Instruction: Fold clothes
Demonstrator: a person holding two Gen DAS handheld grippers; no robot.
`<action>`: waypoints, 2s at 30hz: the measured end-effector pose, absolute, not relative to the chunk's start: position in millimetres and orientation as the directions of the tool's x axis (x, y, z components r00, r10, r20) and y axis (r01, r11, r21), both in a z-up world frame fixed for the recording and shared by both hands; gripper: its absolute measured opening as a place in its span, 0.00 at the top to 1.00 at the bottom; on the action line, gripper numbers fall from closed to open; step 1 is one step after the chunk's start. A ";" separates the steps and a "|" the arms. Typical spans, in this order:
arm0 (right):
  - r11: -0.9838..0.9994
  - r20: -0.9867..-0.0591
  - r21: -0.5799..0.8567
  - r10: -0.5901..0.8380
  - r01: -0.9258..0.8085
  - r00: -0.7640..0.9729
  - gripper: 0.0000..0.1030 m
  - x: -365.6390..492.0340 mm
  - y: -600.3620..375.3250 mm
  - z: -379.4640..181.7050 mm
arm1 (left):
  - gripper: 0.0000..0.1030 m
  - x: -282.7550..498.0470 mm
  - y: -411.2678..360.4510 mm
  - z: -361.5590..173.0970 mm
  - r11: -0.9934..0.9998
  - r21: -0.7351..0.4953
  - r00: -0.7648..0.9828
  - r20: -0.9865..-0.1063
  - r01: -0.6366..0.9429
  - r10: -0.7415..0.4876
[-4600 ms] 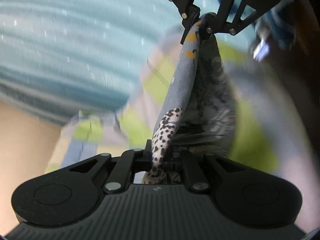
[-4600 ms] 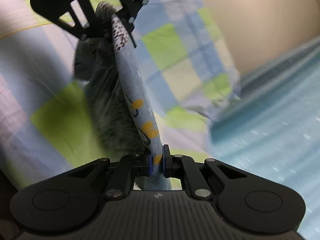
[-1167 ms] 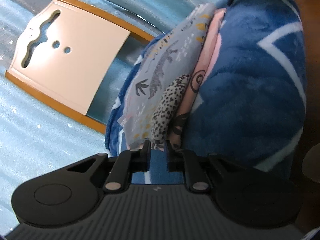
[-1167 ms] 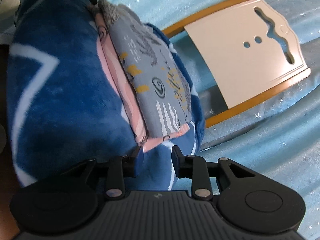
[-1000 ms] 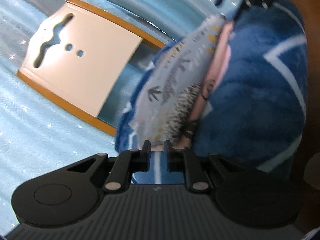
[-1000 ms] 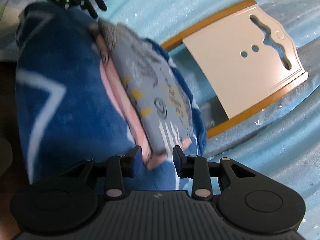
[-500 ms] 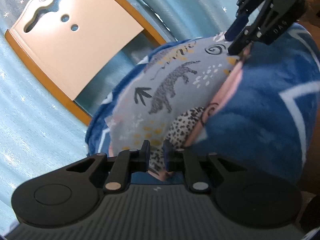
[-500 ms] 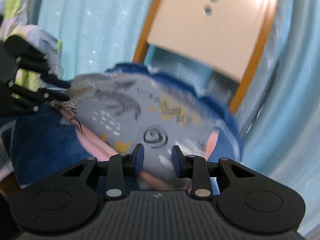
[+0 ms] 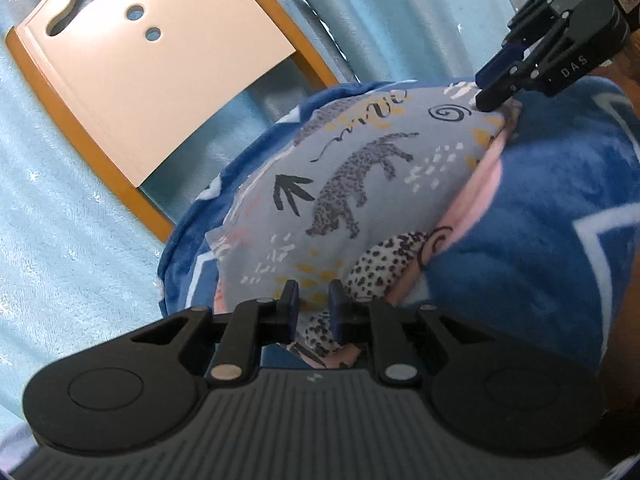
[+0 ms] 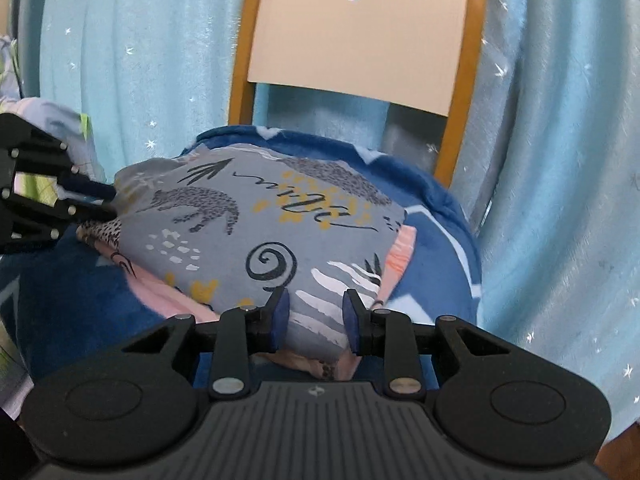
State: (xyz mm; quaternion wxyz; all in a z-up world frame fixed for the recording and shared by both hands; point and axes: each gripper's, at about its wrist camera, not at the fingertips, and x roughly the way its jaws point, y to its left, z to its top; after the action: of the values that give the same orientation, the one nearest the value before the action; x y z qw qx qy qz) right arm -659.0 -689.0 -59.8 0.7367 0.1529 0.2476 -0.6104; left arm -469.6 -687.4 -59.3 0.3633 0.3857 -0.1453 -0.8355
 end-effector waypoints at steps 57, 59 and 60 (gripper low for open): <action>0.128 -0.551 0.151 -0.813 0.980 0.191 0.81 -692.7 -814.6 -23.0 | 0.87 -493.8 -800.3 -31.4 -0.695 0.298 -0.490 -0.533 0.654 -0.690; 0.182 -0.545 0.169 -0.802 0.969 0.245 0.81 -679.3 -794.5 -23.3 | 0.87 -498.8 -780.6 -37.0 -0.733 0.269 -0.518 -0.559 0.625 -0.647; 0.201 -0.548 0.182 -0.792 0.963 0.268 0.81 -674.5 -786.3 -26.5 | 0.87 -500.5 -772.2 -44.0 -0.745 0.263 -0.518 -0.578 0.613 -0.631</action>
State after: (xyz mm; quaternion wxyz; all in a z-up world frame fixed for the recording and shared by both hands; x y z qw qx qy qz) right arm -674.5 -786.3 -26.5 0.7558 0.2508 0.1702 -0.5804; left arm -500.5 -772.2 -44.0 0.3570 0.3371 -0.0131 -0.8710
